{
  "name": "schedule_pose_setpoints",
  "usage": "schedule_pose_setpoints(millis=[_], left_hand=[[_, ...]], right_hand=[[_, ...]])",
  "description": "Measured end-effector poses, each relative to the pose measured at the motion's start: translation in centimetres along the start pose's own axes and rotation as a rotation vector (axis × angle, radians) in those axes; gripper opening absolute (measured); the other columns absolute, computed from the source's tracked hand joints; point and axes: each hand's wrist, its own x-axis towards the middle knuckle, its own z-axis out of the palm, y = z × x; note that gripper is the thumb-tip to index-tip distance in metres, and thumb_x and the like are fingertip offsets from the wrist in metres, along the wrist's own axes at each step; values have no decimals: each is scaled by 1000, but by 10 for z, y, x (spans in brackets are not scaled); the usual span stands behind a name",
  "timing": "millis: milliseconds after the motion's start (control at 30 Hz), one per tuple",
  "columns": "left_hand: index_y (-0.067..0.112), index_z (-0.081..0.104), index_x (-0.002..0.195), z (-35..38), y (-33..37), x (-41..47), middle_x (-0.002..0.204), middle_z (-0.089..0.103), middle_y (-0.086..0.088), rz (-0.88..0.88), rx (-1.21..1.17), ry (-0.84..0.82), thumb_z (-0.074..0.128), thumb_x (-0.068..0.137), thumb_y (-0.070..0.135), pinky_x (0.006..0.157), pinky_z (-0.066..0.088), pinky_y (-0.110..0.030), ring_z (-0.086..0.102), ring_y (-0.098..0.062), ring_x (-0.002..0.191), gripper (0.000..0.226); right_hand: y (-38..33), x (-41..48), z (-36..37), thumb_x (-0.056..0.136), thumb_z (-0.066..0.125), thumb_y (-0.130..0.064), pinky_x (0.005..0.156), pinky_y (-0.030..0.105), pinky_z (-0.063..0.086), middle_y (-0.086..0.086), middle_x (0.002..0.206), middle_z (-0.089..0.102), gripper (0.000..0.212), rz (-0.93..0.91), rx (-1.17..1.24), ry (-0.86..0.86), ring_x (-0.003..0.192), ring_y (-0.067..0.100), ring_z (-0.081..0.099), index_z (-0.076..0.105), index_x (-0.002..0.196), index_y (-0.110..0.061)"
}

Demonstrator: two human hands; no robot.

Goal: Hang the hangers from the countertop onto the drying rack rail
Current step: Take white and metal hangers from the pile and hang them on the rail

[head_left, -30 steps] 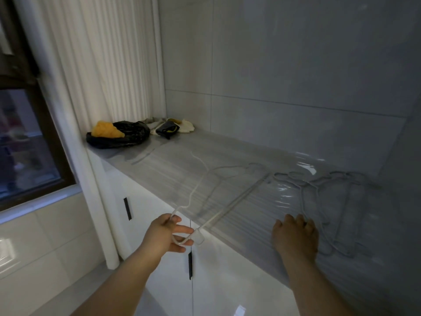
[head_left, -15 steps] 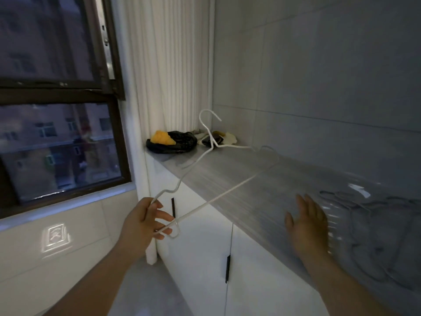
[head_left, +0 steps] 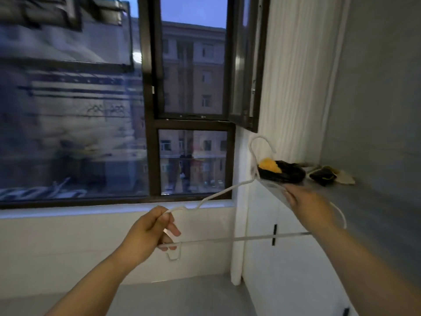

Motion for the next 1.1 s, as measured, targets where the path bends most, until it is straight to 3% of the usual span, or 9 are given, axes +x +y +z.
schedule_pose_setpoints(millis=[167,267,333,467,600,700,833,967,1100], left_hand=[[32,48,76,-101,2,-47,78,62,11,-38,495,50,47,92,27,75,50,-25,64,-11,72,17],[36,49,92,-148,12,-77,93,60,15,-49,857,142,49,91,38,77,44,-21,60,-10,86,2],[32,52,109,-179,16,-94,105,63,13,-37,1008,218,46,92,36,80,45,-22,59,-11,91,19],[25,54,115,-244,23,-125,108,66,8,-91,1033,321,39,96,27,82,47,-26,54,-6,67,25],[22,55,114,-304,31,-153,95,62,8,-102,1056,417,37,97,26,73,48,-25,45,-3,54,25],[15,58,109,-336,42,-173,87,62,5,-111,1066,511,40,96,20,60,45,-19,48,-2,51,23],[9,60,96,-361,60,-191,84,68,-9,-110,1104,632,41,94,15,64,49,-35,62,-20,64,20],[10,61,92,-373,89,-188,84,66,-12,-82,1170,723,42,94,13,68,49,-34,63,-30,78,20],[10,62,94,-392,115,-170,78,63,-8,-100,1255,791,41,95,14,65,50,-34,62,-27,74,21]], right_hand=[[-120,-3,15,99,38,-16,86,29,42,12,122,62,33,-176,187,-177,109,25,59,56,126,-9],[-190,-6,19,100,34,-20,90,27,40,9,119,63,34,-288,207,-239,107,23,59,56,124,-12],[-237,-9,23,101,32,-23,85,27,42,7,114,65,33,-374,235,-263,100,21,60,56,121,-14],[-322,-16,15,100,35,-23,62,25,36,11,97,64,33,-459,334,-214,72,18,55,56,124,-16],[-388,-17,2,96,45,-21,86,30,42,9,123,62,35,-494,531,-172,111,28,56,53,130,-17],[-425,-8,-11,94,50,-18,95,34,42,11,127,58,36,-565,505,-72,118,30,52,53,130,-11],[-454,23,-38,64,71,-3,73,56,51,21,87,71,30,-726,391,364,81,40,68,70,93,4],[-469,60,-84,67,74,5,101,58,33,28,114,61,44,-691,243,587,113,46,55,63,110,5],[-471,85,-117,94,45,-13,117,43,-5,13,154,17,56,-583,13,425,144,29,8,23,145,-11]])
